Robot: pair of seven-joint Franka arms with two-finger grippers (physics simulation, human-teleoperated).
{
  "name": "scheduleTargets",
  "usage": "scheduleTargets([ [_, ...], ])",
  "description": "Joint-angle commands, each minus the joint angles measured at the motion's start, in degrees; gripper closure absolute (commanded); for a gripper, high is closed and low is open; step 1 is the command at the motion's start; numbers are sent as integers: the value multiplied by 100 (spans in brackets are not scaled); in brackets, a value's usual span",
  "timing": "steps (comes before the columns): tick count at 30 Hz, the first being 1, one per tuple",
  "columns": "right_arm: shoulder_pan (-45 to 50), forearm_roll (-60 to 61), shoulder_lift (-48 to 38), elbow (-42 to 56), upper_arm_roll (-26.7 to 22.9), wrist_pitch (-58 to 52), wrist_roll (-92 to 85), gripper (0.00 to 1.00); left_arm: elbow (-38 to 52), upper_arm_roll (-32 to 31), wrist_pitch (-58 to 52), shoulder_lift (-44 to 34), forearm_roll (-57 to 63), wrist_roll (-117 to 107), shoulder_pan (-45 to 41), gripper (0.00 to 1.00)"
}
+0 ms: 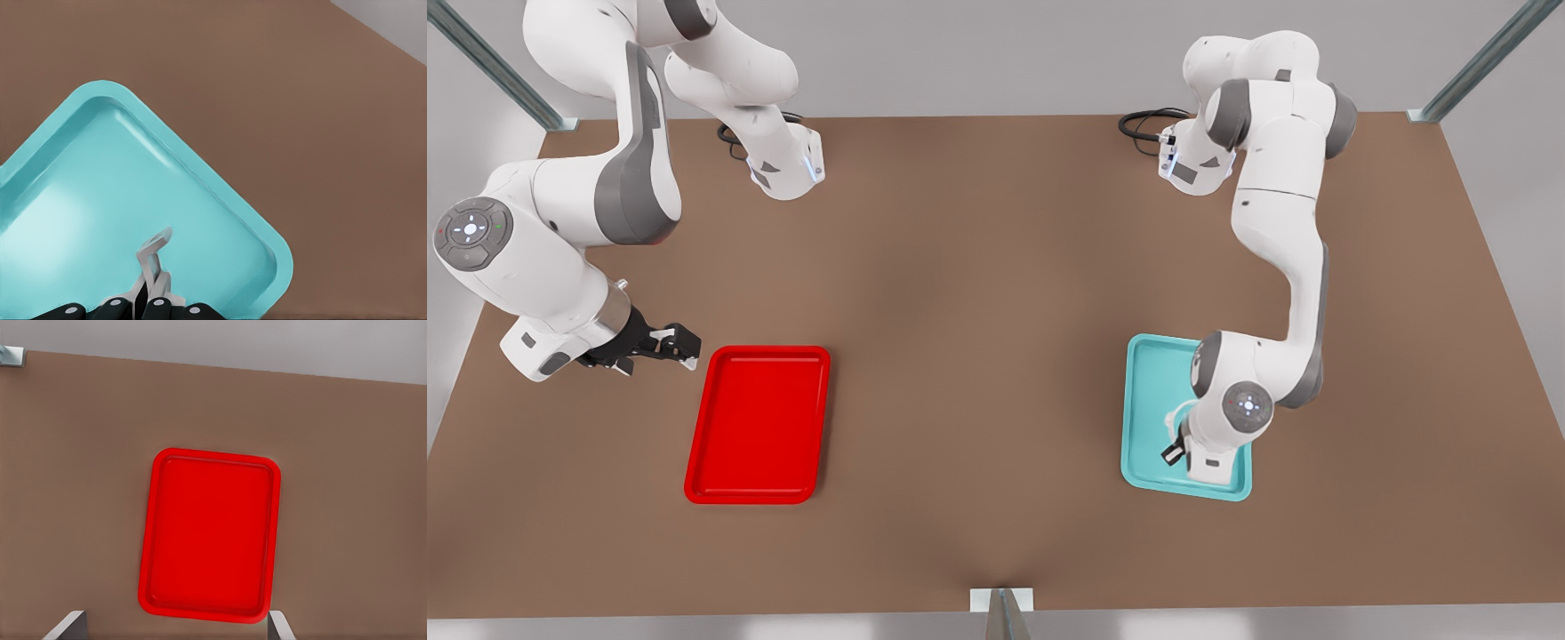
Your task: Take the drainage pipe clamp from the left arm, pass it to the right arm, and place it in the plate on the right side
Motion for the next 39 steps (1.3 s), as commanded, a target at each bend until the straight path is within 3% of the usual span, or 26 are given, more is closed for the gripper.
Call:
scheduleTargets([
  [1,0,4,-7,3,1,-3,-8,0,169,-36,-1025,-105,-371,-2035,-60,79],
  [3,0,4,-7,3,1,-3,-8,0,345,-45,-1060,-131,-801,-4372,-640,79],
  [5,0,4,-7,3,1,-3,-8,0,670,-739,-902,-96,-1003,-6666,-781,79],
  [7,0,4,-7,3,1,-3,-8,0,732,-1153,-68,-114,-1179,-8626,-799,79],
  [10,0,4,-7,3,1,-3,-8,0,837,-1170,1400,-123,-1171,-11438,-878,79],
  [14,26,4,-7,3,10,-3,27,0,829,-1082,2095,0,-1162,-13743,-1159,79],
  [17,62,-5,-7,3,19,-3,45,0,829,-1074,2640,264,-1144,-13655,-1599,79],
  [22,97,4,-7,3,133,14,53,0,829,-1091,2675,378,-1232,-14121,-1564,79],
  [25,97,-5,187,3,590,119,88,0,829,-1126,2965,431,-1232,-14148,-1607,79],
  [29,492,242,424,21,634,313,352,0,829,-1126,3000,431,-1179,-13365,-1810,79],
  [34,1582,224,1144,3,634,1200,572,0,829,-1135,3000,440,-1215,-13400,-1792,79],
  [39,1688,189,1637,3,625,2044,572,0,820,-1135,3000,484,-1223,-13383,-1801,79],
])
